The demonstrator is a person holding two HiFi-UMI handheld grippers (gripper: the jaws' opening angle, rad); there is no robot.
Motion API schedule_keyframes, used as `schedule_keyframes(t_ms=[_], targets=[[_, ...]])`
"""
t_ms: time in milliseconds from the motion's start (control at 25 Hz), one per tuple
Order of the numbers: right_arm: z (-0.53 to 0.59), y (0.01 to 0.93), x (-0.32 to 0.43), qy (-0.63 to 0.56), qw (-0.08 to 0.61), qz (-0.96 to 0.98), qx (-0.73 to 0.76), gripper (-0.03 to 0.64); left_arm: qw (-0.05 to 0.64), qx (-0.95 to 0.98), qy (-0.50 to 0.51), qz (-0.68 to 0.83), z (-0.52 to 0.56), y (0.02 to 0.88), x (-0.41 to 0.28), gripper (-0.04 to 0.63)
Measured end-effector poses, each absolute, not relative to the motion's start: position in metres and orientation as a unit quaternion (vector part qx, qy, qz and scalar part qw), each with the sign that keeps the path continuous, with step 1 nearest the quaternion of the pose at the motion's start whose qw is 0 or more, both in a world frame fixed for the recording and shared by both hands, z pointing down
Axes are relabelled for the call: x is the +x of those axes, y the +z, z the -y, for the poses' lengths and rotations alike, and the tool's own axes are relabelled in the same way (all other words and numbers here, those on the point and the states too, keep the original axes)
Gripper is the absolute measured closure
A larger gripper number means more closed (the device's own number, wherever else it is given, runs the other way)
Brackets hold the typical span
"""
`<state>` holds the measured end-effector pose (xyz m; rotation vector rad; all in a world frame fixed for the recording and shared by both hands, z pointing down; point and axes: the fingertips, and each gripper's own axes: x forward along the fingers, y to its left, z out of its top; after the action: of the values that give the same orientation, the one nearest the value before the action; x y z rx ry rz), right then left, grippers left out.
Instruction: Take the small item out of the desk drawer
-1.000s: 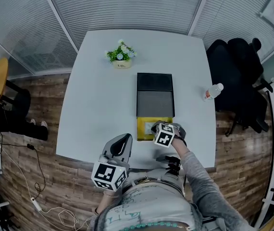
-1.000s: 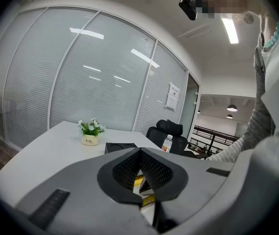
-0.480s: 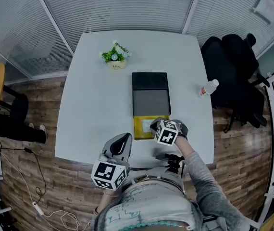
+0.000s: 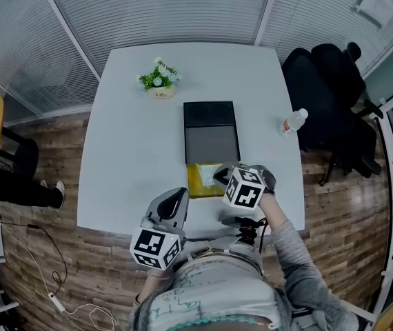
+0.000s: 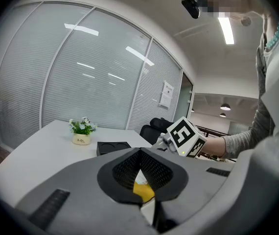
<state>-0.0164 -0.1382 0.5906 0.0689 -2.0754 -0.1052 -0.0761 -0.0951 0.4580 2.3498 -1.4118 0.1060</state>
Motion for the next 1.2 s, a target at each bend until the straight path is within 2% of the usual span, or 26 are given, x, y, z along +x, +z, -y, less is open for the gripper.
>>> schedule_keyframes(t_ms=[1200], targets=[[0.125,0.528,-0.004,-0.073,0.492,0.867,0.026,0.612,0.196,0.848,0.038,0.491,0.095,0.456,-0.052,0.598]])
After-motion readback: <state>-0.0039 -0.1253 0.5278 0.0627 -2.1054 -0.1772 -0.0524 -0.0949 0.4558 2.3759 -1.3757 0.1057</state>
